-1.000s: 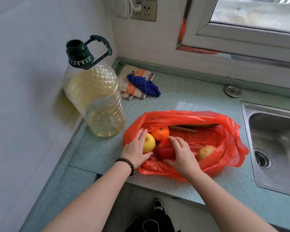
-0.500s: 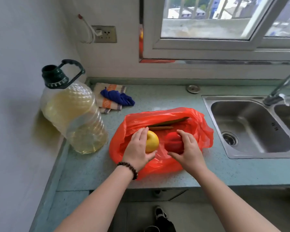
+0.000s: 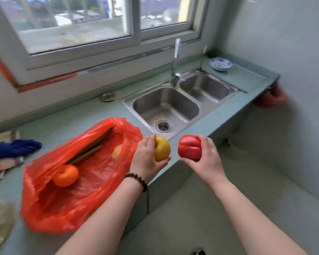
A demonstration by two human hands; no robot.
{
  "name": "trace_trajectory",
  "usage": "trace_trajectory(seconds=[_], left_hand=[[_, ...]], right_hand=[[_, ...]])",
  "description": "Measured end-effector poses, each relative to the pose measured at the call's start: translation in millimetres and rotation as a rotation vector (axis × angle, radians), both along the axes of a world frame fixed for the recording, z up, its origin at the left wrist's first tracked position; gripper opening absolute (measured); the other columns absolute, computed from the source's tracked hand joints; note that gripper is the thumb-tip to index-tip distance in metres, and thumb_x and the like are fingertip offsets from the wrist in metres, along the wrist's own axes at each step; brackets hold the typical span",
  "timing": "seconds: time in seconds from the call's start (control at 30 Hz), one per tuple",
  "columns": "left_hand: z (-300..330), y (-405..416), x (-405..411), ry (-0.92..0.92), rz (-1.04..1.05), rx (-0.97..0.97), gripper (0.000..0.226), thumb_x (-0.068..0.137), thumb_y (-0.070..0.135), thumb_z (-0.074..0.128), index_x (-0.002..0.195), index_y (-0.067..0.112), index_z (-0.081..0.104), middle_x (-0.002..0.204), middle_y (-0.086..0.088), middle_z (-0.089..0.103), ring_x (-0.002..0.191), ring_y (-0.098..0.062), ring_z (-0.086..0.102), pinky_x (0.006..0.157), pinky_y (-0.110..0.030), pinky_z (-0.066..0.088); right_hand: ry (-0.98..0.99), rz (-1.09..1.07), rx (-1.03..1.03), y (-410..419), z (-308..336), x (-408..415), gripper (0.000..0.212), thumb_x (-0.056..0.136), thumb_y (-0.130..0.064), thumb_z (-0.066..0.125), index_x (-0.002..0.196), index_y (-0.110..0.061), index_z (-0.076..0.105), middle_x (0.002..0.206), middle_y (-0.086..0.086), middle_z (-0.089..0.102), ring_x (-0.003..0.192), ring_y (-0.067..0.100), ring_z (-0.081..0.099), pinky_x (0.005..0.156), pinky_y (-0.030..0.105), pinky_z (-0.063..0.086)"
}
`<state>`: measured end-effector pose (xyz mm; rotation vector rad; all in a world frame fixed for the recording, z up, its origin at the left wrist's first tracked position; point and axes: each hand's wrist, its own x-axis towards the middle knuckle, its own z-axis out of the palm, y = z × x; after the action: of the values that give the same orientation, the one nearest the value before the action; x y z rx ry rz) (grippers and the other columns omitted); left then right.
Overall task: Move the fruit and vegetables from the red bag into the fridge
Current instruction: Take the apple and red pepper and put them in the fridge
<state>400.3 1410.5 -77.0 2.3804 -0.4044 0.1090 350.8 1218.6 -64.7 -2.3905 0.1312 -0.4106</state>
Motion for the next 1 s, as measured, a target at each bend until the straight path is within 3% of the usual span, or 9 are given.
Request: trace_trajectory(seconds=[0.3,0.67,0.87,1.0], left_hand=[[22,-192,-35,-0.027,-0.423,-0.01,0.09,0.068,0.038,0.079,0.14,0.01,0.034,0.137,-0.008,0.042,0.125,-0.024,0.041,0.104,-0.026,0.031],[46,-455,-165,-0.104,-0.846,-0.055,0.088,0.07,0.042,0.076,0.141,0.011,0.032,0.138,-0.003,0.04,0.126,-0.021,0.038,0.102,-0.026,0.035],[52,-574,-248,-0.077,-1.069,-0.09,0.088,0.071,0.042,0.076,0.142,0.012,0.031,0.139,-0.002,0.039,0.128,-0.019,0.035,0.1,-0.019,0.028],[51,-634,-287,-0.045,-1.2,-0.082,0.088,0.071,0.042,0.076,0.141,0.014,0.031,0.138,-0.001,0.039,0.128,-0.019,0.035,0.102,-0.023,0.031]], right_hand=[[-0.06,-0.444,0.024,-153,3,-103,0.085,0.06,-0.032,0.086,0.132,-0.02,0.042,0.129,0.0,0.046,0.117,0.018,0.047,0.091,0.012,0.029],[-0.12,-0.932,-0.034,-360,12,-298,0.085,0.059,-0.028,0.087,0.131,-0.015,0.044,0.121,0.007,0.051,0.114,0.027,0.049,0.085,0.026,0.039],[-0.159,-1.182,-0.054,-434,20,-399,0.087,0.057,-0.027,0.088,0.131,-0.011,0.044,0.122,0.008,0.051,0.114,0.027,0.05,0.087,0.026,0.039],[-0.195,-1.341,-0.05,-469,22,-444,0.086,0.056,-0.024,0.089,0.129,-0.01,0.045,0.121,0.009,0.052,0.111,0.028,0.052,0.086,0.024,0.037]])
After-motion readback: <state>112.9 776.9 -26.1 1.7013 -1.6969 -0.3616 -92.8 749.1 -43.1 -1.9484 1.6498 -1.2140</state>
